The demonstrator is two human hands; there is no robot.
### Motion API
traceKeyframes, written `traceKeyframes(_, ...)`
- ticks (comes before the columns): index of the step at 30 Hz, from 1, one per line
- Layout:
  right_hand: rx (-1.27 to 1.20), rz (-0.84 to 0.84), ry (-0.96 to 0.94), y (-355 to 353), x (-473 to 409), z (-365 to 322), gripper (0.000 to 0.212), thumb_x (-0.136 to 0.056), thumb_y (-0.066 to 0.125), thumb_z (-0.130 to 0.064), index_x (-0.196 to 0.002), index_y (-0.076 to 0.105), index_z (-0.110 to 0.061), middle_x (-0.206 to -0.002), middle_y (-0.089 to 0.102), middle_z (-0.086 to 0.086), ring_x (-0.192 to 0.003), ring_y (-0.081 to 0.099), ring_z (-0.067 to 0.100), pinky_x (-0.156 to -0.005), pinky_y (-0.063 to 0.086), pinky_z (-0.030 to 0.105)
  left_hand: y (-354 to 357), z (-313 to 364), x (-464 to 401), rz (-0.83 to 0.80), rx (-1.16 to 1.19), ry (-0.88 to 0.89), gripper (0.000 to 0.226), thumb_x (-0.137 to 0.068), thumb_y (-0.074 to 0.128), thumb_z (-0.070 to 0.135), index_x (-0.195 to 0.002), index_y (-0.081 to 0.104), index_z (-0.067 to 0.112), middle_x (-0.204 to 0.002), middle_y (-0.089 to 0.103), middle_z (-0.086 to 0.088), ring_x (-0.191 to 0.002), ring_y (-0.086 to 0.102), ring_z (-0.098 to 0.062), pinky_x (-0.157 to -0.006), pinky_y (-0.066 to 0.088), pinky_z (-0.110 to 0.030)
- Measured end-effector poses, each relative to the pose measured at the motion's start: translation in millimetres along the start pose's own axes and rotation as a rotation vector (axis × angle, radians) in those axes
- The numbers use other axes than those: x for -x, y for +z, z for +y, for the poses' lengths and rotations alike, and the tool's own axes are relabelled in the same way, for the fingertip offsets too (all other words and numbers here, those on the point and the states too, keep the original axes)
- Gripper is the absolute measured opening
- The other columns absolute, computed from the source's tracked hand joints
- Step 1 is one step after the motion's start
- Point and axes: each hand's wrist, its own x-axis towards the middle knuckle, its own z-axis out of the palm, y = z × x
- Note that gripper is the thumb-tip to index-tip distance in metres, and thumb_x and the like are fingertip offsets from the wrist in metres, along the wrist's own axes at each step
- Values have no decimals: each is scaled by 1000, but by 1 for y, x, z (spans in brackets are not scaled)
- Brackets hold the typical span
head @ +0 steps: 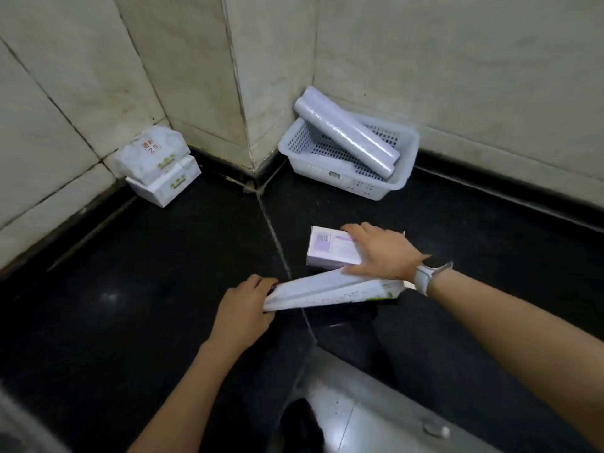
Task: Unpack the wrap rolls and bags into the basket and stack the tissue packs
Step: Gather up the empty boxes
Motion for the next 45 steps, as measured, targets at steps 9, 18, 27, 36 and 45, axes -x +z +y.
traceKeyframes(9,-567,601,749,35,366,108,57,-77,53,-52,-126,33,-32,-120,50,-5,-101,54,21,-87,47,48,45,205,75,-152,139,153,36,-82,56,27,-118,50,25,-110,60,0,-97,59,-26,-73,44,-34)
traceKeyframes(18,-1179,1294,1429,181,680,65,28,-90,49,-12,-117,46,-18,-116,57,10,-97,56,25,-82,44,35,159,463,199,-743,448,439,35,-80,63,27,-113,49,22,-98,66,-6,-88,64,-33,-69,50,-36)
traceKeyframes(27,-1959,2369,1675,303,861,-72,24,-91,42,-26,-80,59,-13,-55,67,5,-53,61,20,-59,46,32,267,640,419,-1394,240,741,33,-84,62,34,-109,48,17,-94,64,-7,-62,61,-10,-44,46,-16)
traceKeyframes(36,-1730,3321,1525,369,958,-144,20,-89,51,-24,-103,60,-12,-89,56,9,-83,53,23,-76,45,34,342,746,616,-1784,-145,1035,31,-89,54,12,-114,37,19,-78,57,-4,-59,57,-19,-47,49,-26)
traceKeyframes(45,-1631,3794,1566,438,1025,-182,15,-86,54,-24,-77,58,-13,-82,49,9,-74,51,24,-61,47,35,400,764,783,-1931,-550,1042,37,-86,57,5,-118,45,17,-115,57,-20,-82,60,-32,-69,52,-44)
